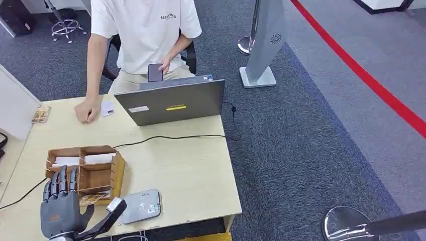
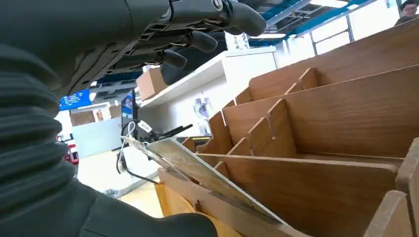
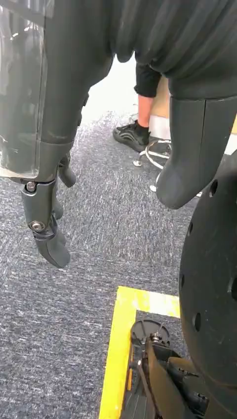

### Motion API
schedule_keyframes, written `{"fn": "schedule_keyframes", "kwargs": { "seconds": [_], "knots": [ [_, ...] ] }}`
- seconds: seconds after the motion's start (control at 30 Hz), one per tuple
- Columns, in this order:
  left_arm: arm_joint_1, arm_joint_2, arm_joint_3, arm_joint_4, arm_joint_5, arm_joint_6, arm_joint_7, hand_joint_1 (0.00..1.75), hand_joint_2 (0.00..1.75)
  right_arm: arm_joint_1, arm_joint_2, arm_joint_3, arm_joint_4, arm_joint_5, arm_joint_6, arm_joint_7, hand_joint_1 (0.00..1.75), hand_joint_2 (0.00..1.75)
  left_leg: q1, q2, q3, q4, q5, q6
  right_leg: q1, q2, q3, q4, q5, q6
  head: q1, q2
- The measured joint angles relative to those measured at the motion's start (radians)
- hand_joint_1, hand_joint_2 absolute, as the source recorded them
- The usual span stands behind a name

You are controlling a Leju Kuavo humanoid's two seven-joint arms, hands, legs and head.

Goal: Pass the card to the sensor for recognition and then transmit it.

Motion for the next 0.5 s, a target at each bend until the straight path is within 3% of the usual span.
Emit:
{"fn": "schedule_keyframes", "kwargs": {
  "seconds": [0.37,0.4,0.5],
  "knots": [
    [0.000,0.000,0.000,0.000,0.000,0.000,0.000,0.00,1.75,0.000,0.000,0.000,0.000,0.000,0.000,0.000,0.00,1.75,0.000,0.000,0.000,0.000,0.000,0.000,0.000,0.000,0.000,0.000,0.000,0.000,0.000,0.000],
    [0.000,0.000,0.000,0.000,0.000,0.000,0.000,1.75,1.75,0.000,0.000,0.000,0.000,0.000,0.000,0.000,0.00,1.75,0.000,0.000,0.000,0.000,0.000,0.000,0.000,0.000,0.000,0.000,0.000,0.000,0.000,0.000],
    [0.000,0.000,0.000,0.000,0.002,0.000,-0.002,1.75,1.75,0.000,0.000,0.000,0.000,0.000,0.000,0.000,0.00,1.75,0.000,0.000,0.000,0.000,0.000,0.000,0.000,0.000,0.000,0.000,0.000,0.000,0.000,0.000]
  ]
}}
